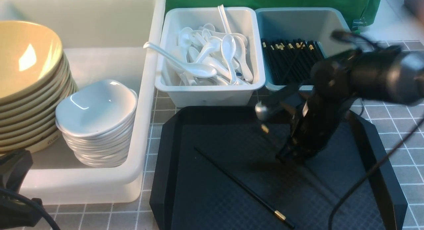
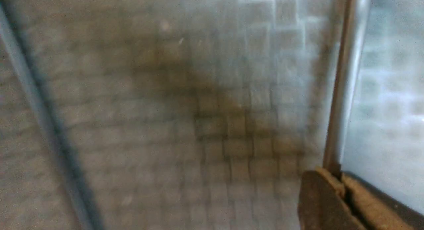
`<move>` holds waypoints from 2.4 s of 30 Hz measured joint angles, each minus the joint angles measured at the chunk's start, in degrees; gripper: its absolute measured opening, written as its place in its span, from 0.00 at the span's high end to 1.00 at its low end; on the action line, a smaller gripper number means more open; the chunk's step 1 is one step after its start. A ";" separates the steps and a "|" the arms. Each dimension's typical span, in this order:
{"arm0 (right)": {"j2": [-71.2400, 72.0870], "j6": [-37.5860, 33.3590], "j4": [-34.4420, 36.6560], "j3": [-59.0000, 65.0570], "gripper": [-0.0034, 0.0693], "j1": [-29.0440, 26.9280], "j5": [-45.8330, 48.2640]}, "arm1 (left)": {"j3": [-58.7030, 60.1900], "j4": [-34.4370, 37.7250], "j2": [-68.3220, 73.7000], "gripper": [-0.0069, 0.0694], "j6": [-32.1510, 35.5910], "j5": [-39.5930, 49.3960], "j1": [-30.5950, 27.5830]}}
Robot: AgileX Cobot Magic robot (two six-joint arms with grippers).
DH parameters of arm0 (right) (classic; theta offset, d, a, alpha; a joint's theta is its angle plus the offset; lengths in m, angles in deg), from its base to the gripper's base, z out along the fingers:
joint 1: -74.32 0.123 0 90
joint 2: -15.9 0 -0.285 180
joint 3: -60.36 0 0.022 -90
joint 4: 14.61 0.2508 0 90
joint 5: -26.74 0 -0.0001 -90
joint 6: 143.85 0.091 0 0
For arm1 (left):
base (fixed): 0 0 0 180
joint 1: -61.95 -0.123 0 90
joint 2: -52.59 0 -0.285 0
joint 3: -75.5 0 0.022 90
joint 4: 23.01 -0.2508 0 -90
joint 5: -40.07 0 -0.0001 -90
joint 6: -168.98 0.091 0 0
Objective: On grey table put chopsticks spoon bowls plates into blue grey white boxes.
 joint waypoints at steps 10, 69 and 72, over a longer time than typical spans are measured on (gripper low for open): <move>12.96 -4.41 0.00 -4.64 0.87 -7.92 -36.09 | 0.00 -0.59 0.00 0.92 0.04 -0.87 0.00; 8.98 4.05 -7.86 -4.01 0.78 -7.31 -55.72 | 0.00 -0.63 0.06 0.92 0.61 -0.82 0.00; 2.24 9.96 -7.92 -7.62 0.62 -9.92 -51.88 | 0.00 -0.63 0.06 0.92 0.61 -0.82 0.00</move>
